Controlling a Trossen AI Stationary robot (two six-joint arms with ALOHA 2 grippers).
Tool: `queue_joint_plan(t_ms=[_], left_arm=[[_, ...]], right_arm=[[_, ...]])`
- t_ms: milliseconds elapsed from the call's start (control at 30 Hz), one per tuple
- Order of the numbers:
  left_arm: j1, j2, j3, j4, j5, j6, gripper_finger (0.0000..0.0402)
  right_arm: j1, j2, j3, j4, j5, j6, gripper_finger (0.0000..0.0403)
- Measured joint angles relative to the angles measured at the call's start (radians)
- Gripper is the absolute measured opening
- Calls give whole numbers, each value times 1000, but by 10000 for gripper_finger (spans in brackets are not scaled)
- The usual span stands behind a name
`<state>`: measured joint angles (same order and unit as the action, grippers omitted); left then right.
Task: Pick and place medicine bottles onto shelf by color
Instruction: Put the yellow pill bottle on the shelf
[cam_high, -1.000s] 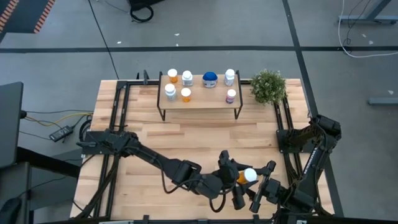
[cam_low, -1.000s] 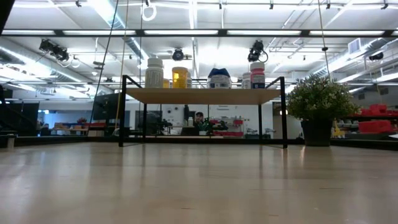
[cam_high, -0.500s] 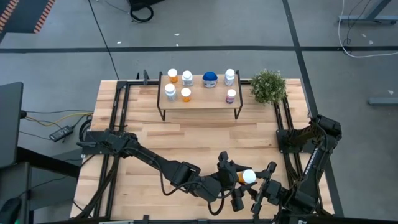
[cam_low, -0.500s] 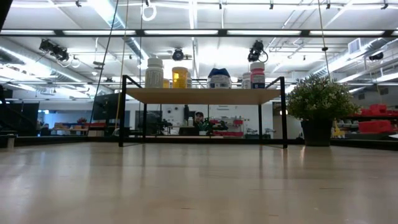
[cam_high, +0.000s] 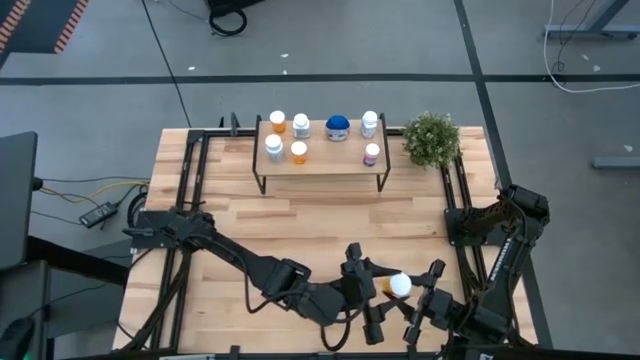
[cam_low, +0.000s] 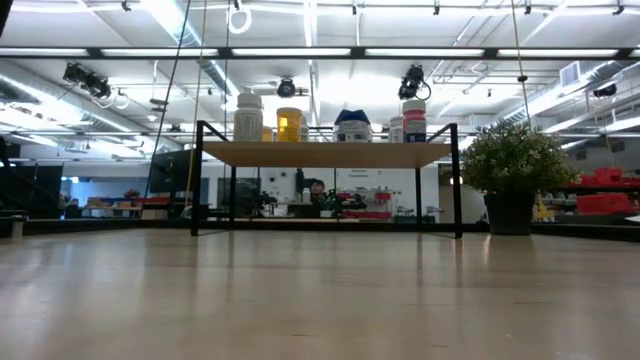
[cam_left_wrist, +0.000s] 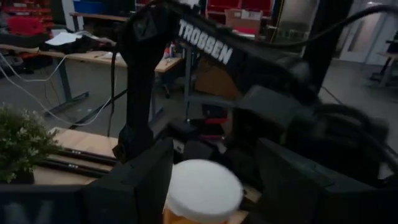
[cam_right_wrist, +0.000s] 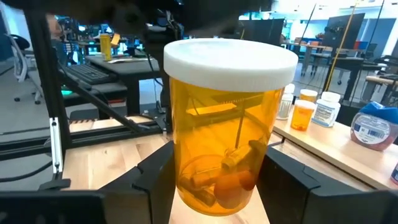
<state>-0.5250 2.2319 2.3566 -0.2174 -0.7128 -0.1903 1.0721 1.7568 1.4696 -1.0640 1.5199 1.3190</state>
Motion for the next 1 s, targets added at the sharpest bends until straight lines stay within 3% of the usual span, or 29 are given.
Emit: queue_joint_plan(t_ms=[267, 600, 733, 833, 900, 933, 1000], left_arm=[[-31, -28, -2, -68, -31, 61, 239], [-135, -87, 0, -368, -352, 29, 208], [-167, -91, -33, -681, -480, -253, 192], [-187, -85, -42, -1043, -588, -609, 184], [-194, -89, -40, -1317, -616, -900, 179], [-195, -90, -46, -1371, -612, -1020, 177], [-181, -122, -131, -1301, -594, -932, 172]], right_arm=[[-20, 0, 0, 0, -3, -3, 198], [-184, 0, 0, 1, -51, -105, 198], [-263, 0, 0, 1, -56, -112, 198], [-315, 0, 0, 1, -69, -117, 198], [-345, 0, 0, 1, -93, -132, 198], [-358, 0, 0, 1, -106, -142, 198], [-382, 0, 0, 5, -132, -170, 198]])
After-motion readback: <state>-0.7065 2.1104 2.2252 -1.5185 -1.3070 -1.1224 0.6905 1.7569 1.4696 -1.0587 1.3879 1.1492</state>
